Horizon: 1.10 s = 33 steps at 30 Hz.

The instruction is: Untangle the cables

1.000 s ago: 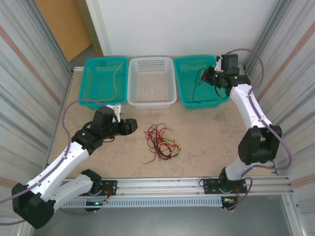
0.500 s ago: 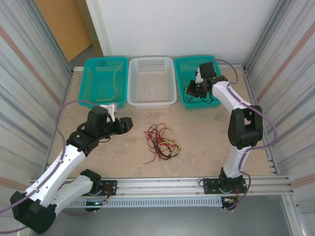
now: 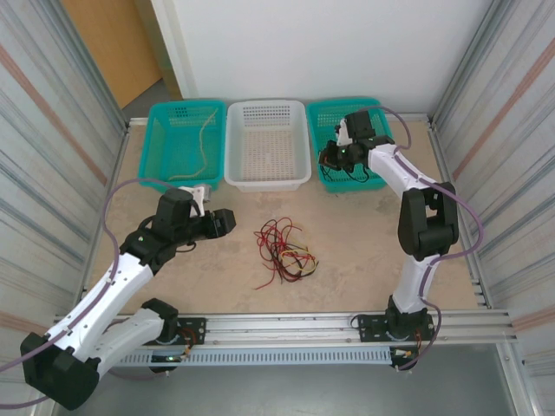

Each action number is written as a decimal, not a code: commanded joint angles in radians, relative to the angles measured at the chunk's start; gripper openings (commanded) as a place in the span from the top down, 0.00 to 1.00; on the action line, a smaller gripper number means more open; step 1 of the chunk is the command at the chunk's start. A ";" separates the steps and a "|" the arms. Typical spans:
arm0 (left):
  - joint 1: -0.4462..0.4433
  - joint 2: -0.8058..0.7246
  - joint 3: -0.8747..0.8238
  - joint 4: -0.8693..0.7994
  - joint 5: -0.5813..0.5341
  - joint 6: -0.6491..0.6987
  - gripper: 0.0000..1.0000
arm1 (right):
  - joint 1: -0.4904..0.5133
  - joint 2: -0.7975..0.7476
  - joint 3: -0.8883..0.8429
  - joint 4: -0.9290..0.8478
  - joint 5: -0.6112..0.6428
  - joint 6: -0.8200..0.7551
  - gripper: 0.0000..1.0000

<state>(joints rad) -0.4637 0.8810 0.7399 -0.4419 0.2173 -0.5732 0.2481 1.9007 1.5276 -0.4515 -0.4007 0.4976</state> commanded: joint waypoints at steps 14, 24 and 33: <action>0.007 0.060 0.050 0.028 0.041 0.019 0.39 | -0.070 -0.025 -0.039 0.041 0.013 0.072 0.96; 0.003 0.160 0.039 0.093 0.056 0.022 0.38 | -0.022 -0.005 0.048 -0.184 0.322 -0.047 0.55; -0.027 0.355 0.081 0.146 0.070 0.049 0.41 | 0.019 0.134 0.141 -0.240 0.281 -0.063 0.57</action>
<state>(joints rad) -0.4789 1.1988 0.7864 -0.3351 0.2691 -0.5526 0.2768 1.9888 1.6451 -0.6392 -0.1062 0.4572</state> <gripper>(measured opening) 0.589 0.433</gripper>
